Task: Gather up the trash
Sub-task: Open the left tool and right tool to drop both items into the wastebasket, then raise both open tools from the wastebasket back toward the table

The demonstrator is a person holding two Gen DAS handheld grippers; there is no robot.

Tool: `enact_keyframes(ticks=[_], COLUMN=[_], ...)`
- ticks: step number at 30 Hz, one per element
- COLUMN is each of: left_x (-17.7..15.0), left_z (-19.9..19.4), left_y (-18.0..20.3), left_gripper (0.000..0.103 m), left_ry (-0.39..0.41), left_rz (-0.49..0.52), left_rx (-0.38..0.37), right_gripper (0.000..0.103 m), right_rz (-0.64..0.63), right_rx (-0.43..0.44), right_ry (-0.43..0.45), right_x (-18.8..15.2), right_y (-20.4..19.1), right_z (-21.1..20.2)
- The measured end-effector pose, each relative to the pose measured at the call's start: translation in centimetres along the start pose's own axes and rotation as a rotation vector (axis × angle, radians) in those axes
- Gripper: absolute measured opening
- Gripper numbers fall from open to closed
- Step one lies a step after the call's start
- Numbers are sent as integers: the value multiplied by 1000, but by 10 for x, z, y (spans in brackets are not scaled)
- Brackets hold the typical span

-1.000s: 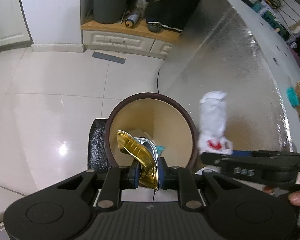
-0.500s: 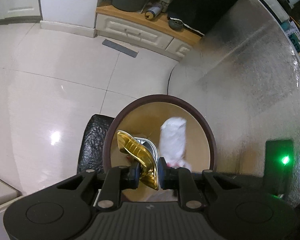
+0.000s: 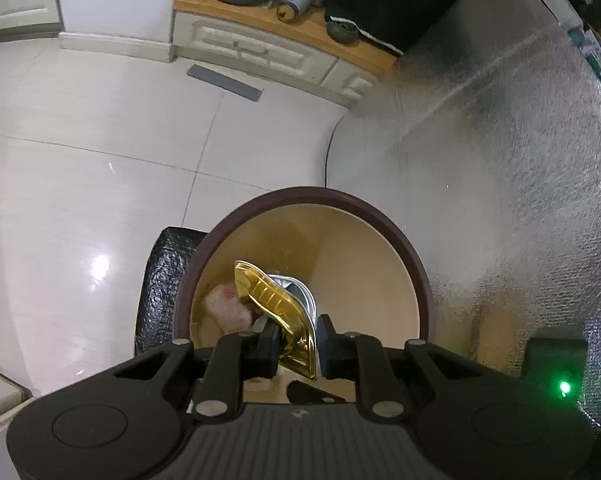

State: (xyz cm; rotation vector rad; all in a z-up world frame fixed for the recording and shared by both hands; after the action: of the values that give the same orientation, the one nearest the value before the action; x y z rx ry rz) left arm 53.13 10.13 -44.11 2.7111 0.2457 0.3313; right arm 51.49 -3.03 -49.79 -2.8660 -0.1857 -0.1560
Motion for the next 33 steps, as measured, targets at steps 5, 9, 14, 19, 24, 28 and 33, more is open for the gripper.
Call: enact_keyframes(ticks=[5,9,14,19,24,28,33], left_x=[4,13,20,7,-11,-23,-30], left_z=[13,22,26,26,19,10,-8], left_y=[7,19,22,11,-2,-11,-21], left_gripper=[19,20,73,73,73,74,76], left_ry=[-38,-40,-27,-75,-115,-131,-117], left_rz=[46,92,71,69,67,67,47], left_rx=[7,-3,-10,28,62,88,113], right_gripper=[86,86,88,91,95,98,98], right_rz=[-61,-50,-27,-26,-10,-7,7], right_rx=[-99,-91,-71,-69,-80,-96,-105], right_ry=[14,22,18,24,32,41,58], right_x=[-6,-8,-8,-9,-9,-9,-7], right_y=[2,4,6,7,9,10,9], right_z=[-12,-20,-21,-25,-30,-37,-50])
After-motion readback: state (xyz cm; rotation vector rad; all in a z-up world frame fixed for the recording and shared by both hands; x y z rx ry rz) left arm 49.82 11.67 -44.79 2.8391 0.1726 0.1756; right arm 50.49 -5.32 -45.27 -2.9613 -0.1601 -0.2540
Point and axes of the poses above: each gripper's, at about its wrist camera, not at the fingertips, and z roughly the way its jaws point, y to its right, x to its top, the point moved 6 cm from there along z, roughly the way its jaws point, and after that the axes turned 3 degrees about -x, right-handed, at the moved point
